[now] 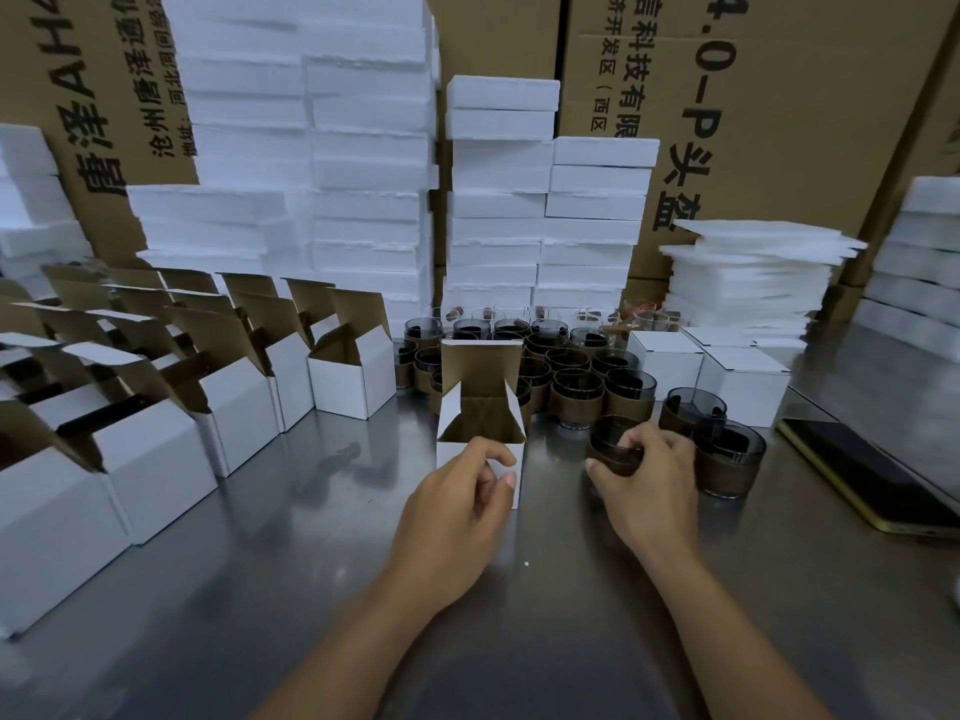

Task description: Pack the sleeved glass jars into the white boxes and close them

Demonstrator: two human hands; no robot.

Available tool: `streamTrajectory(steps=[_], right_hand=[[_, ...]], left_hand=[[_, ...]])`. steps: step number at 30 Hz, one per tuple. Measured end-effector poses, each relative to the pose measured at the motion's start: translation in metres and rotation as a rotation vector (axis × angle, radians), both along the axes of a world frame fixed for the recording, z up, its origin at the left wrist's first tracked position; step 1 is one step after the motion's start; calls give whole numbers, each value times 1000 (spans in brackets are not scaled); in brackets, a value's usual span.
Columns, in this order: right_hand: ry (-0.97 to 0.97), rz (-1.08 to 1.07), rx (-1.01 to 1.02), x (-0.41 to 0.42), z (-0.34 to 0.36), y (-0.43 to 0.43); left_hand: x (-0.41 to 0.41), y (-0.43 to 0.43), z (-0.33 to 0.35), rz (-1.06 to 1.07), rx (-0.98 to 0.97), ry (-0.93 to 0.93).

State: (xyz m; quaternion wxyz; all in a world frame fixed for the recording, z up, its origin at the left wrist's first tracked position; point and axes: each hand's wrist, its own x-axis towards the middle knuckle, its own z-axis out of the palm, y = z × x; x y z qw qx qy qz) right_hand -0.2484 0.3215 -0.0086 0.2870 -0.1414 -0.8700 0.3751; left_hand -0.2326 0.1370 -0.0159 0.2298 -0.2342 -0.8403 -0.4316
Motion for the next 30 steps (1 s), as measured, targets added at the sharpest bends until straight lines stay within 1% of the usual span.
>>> streamTrajectory(steps=[3, 6, 9, 11, 13, 16, 19, 20, 23, 30], right_hand=[[-5, 40, 23, 1, 0, -3], [77, 58, -23, 5, 5, -9], [200, 142, -192, 13, 16, -16], [290, 258, -346, 21, 24, -24], [333, 395, -473, 28, 27, -32], [273, 548, -540, 35, 24, -41], [231, 600, -532, 37, 22, -43], [216, 602, -525, 38, 22, -44], [197, 586, -535, 38, 22, -44], [183, 590, -598, 38, 24, -49]], left_hand=[[-1, -1, -1, 4, 37, -35], [-2, -1, -1, 6, 70, -78], [-3, -1, -1, 10, 99, -120], [-2, 0, 0, 12, 112, -141], [-2, 1, 3, 2, 156, -168], [1, 1, 10, -56, 311, -227], [5, 3, 15, -183, 490, -331], [6, 4, 16, -219, 502, -369], [7, 5, 15, -275, 448, -427], [8, 4, 17, -257, 468, -460]])
